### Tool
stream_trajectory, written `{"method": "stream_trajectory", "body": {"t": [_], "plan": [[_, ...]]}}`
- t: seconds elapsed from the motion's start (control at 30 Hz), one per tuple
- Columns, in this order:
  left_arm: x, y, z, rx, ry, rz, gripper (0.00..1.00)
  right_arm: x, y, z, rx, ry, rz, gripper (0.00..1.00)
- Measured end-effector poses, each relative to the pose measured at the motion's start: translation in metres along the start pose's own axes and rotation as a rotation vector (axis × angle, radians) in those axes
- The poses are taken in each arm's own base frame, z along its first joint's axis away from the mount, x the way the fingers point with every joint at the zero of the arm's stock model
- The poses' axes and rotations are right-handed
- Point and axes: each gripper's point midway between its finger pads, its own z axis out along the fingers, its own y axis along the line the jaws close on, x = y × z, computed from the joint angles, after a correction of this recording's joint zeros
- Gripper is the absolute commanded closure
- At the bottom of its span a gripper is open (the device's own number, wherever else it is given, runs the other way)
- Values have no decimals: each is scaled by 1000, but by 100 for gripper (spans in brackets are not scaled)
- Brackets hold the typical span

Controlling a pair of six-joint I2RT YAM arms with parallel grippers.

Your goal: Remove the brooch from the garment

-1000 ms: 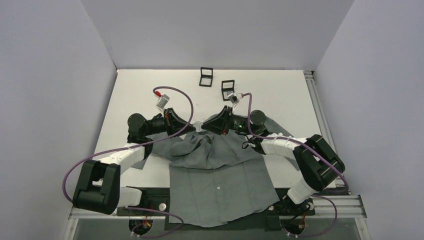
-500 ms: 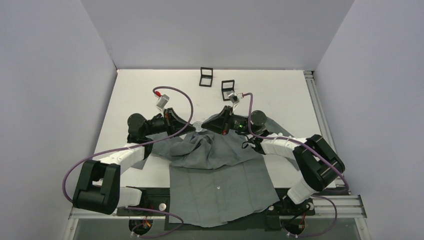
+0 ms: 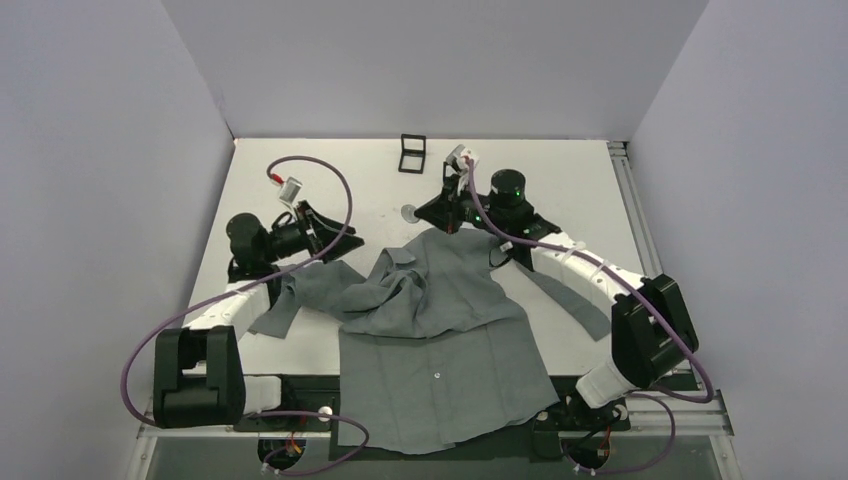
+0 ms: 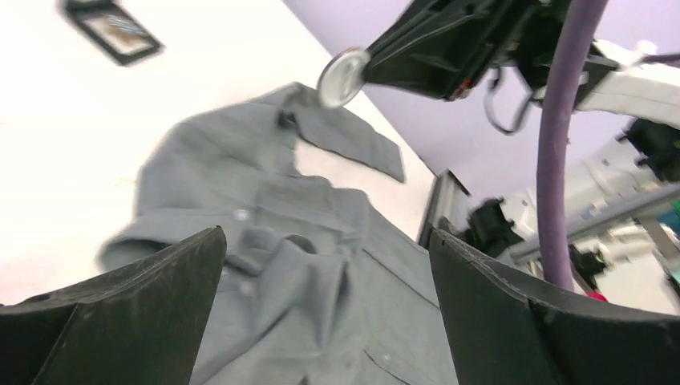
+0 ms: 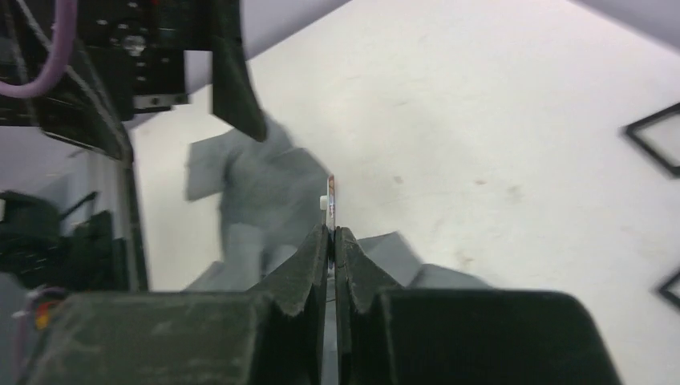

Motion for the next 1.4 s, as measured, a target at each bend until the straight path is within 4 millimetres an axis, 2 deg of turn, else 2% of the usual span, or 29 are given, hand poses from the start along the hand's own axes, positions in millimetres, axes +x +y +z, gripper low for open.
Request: {"method": "stream_trajectory", "body": {"t": [0.2,0.27,0.37,0.47,0.57,0.63,0.77,1.1,1.27,1.4], "plan": [[-41,39,-27,-196,-42,-11,4,-49,-56,12,195,87,-352,100],[-50,47,-36,-242,-54,-7,4,-56,-77,17,248,140,-463,100],[-50,56,-47,-303,-63,-19,4,-57,-109,31,301,237,-594,100],[-47,57,-52,-336,-60,-9,4,-51,-140,48,328,323,-686,100],[-49,50,-54,-346,-60,34,4,-32,-174,65,344,411,-755,100],[-49,48,-55,-347,-58,57,4,-18,-193,75,345,463,-788,100],[-45,50,-56,-355,-45,51,4,-1,-224,94,352,517,-863,100],[-42,51,-58,-352,-38,32,4,30,-279,123,393,570,-1028,100],[-40,55,-58,-347,-33,11,4,44,-298,133,411,582,-1083,100],[-39,57,-58,-340,-31,-9,4,46,-307,140,419,574,-1136,100]]}}
